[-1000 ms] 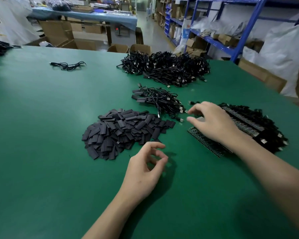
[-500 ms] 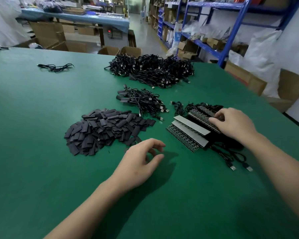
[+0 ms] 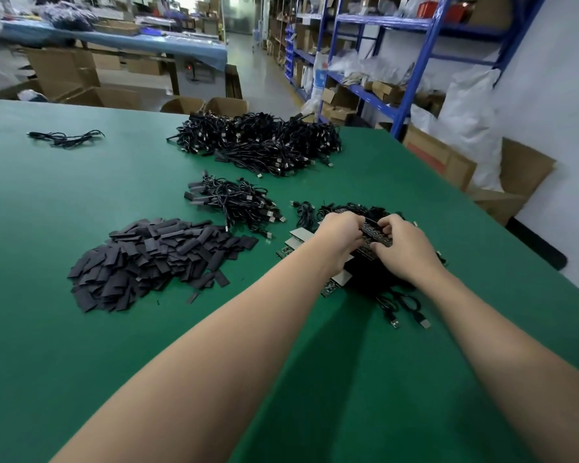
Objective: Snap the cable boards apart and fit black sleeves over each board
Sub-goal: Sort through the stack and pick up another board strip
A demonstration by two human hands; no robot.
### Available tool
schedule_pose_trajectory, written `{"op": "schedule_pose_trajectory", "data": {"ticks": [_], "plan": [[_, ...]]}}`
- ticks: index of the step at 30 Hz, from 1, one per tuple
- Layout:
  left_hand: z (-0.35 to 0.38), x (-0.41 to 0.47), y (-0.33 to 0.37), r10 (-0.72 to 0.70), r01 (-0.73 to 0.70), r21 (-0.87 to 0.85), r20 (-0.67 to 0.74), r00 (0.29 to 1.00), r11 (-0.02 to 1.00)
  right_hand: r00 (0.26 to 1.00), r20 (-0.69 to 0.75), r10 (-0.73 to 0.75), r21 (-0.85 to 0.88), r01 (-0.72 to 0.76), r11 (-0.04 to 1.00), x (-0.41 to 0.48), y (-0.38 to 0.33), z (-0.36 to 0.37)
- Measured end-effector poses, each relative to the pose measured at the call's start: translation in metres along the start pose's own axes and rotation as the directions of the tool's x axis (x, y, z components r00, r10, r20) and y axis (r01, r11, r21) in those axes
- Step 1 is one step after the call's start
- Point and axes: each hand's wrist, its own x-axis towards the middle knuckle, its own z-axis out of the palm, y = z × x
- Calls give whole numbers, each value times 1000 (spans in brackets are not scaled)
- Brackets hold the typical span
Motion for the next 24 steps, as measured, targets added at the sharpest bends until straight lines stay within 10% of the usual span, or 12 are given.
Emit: {"op": "schedule_pose_trajectory", "data": {"ticks": [24], "plan": [[41, 24, -8, -34, 14, -106, -194, 980, 994, 980, -135, -149, 165, 170, 971, 16, 25, 5]]}}
